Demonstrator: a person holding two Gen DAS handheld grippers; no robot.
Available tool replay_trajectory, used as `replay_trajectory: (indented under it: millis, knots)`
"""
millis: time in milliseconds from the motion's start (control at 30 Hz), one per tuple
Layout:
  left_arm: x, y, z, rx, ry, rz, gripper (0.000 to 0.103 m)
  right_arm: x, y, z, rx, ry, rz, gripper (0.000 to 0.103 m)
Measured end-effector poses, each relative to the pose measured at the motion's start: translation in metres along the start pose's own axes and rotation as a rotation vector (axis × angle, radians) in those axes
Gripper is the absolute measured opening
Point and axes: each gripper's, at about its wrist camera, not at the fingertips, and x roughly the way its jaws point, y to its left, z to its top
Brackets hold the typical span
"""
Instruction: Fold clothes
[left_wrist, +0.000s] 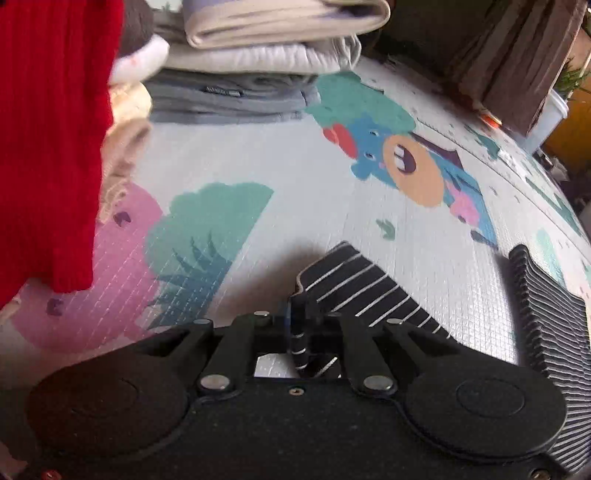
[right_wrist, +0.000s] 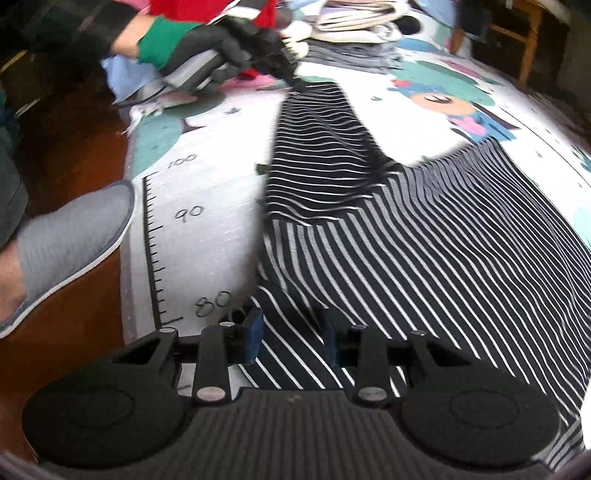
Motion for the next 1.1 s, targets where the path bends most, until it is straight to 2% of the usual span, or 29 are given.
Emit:
replay_trajectory:
  millis: [167,233,267,300,367,467,567,633,667,733,767,833,867,967,1033,1067,1100]
  knots:
    - [-0.064,-0.002,0.012,-0.004,-0.126,-0.009,0.004,-0.001,-0.009,0.004,0.015,0.034,0.094,0.036]
    - [-0.049,-0.007,0.006,0.112,-0.091,0.02,0.006,0.0,-0.014,0.002,0.037,0.038,0.111,0.036]
    - [-0.042,-0.008,0.003,0.166,-0.072,0.047,0.02,0.0,-0.013,0.001,0.031,0.044,0.115,0.037]
    - [-0.034,-0.008,-0.001,0.207,-0.049,0.113,0.027,0.001,-0.013,0.0,0.025,0.05,0.118,0.037]
    - [-0.023,-0.008,-0.01,0.285,-0.02,0.225,0.027,-0.001,-0.011,0.001,0.018,0.046,0.109,0.037]
    - [-0.035,-0.039,-0.02,0.421,-0.094,0.19,0.027,-0.008,-0.01,0.002,0.034,0.018,0.09,0.037]
    - [-0.034,-0.079,-0.031,0.54,-0.1,0.028,0.028,-0.006,-0.01,0.002,0.055,0.0,0.066,0.039]
    - [-0.029,-0.098,-0.04,0.601,-0.088,-0.022,0.029,-0.001,-0.008,0.003,0.041,0.015,0.058,0.044]
    - [-0.024,-0.103,-0.044,0.619,-0.076,-0.016,0.029,-0.001,-0.008,0.002,0.042,0.019,0.055,0.045]
    - [-0.006,-0.093,-0.051,0.59,-0.03,0.063,0.03,-0.002,-0.007,0.002,0.046,0.025,0.049,0.045]
    - [0.0,-0.088,-0.053,0.572,-0.015,0.087,0.044,-0.003,-0.008,0.001,0.06,0.026,0.049,0.046]
    - [-0.009,-0.087,-0.046,0.538,-0.026,0.093,0.044,-0.006,-0.008,-0.002,0.085,0.022,0.05,0.046]
    - [-0.014,-0.089,-0.045,0.53,-0.037,0.084,0.043,-0.007,-0.009,-0.005,0.097,0.02,0.051,0.046]
    - [-0.023,-0.114,-0.056,0.619,-0.073,-0.01,0.044,-0.006,-0.007,-0.012,0.131,0.023,0.052,0.049]
    - [-0.006,-0.116,-0.064,0.624,0.0,0.002,0.046,-0.008,-0.006,-0.015,0.146,0.023,0.058,0.05]
    - [-0.001,-0.119,-0.066,0.632,0.023,0.005,0.054,-0.013,-0.007,-0.016,0.164,0.022,0.058,0.05]
    - [-0.006,-0.124,-0.065,0.656,0.008,-0.001,0.054,-0.022,-0.011,-0.021,0.21,0.002,0.047,0.05]
